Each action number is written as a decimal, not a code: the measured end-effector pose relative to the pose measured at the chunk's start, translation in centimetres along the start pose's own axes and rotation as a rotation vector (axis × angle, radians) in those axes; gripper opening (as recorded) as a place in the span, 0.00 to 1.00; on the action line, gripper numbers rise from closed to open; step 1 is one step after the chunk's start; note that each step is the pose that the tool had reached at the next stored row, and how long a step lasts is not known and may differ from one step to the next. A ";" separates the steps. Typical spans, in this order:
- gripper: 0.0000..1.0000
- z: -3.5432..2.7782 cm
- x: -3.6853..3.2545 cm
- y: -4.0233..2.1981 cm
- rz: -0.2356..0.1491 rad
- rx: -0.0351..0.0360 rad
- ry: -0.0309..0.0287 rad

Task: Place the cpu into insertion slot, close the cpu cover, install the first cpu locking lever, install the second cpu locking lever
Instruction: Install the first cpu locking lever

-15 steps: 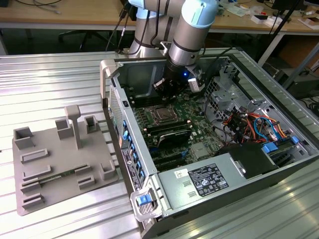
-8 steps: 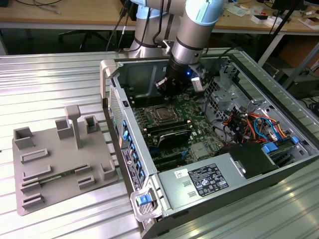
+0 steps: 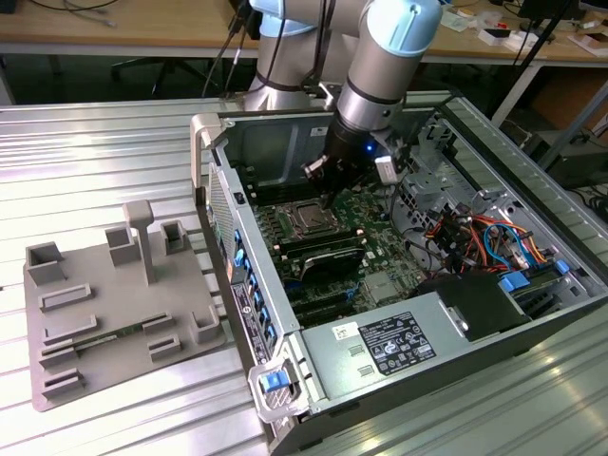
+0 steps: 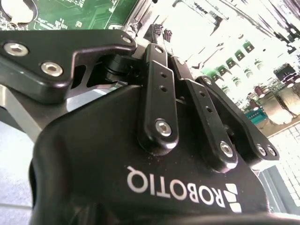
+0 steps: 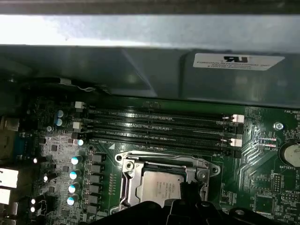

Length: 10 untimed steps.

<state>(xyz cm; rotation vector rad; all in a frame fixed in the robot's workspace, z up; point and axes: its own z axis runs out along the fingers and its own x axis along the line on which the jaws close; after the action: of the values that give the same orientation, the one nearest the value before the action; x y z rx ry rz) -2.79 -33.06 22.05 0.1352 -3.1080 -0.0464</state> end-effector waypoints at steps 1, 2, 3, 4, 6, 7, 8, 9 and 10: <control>0.11 -0.14 0.00 -0.04 0.000 -0.0012 -0.0001; 0.11 -0.32 0.00 -0.08 0.000 -0.0029 -0.0002; 0.11 -0.46 0.01 -0.10 0.000 -0.0045 -0.0004; 0.11 -0.67 0.02 -0.11 0.000 -0.0068 -0.0006; 0.11 -1.00 0.02 -0.11 0.000 -0.0133 -0.0012; 0.11 -1.18 0.03 -0.10 0.000 -0.0164 -0.0014; 0.11 -1.46 0.03 -0.10 -0.001 -0.0220 -0.0019; 0.11 -1.60 0.04 -0.10 -0.001 -0.0255 -0.0022; 0.11 -1.74 0.05 -0.11 -0.001 -0.0289 -0.0025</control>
<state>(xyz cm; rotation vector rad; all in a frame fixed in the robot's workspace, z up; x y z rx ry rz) -2.77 -33.22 23.79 0.1359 -3.1082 -0.0916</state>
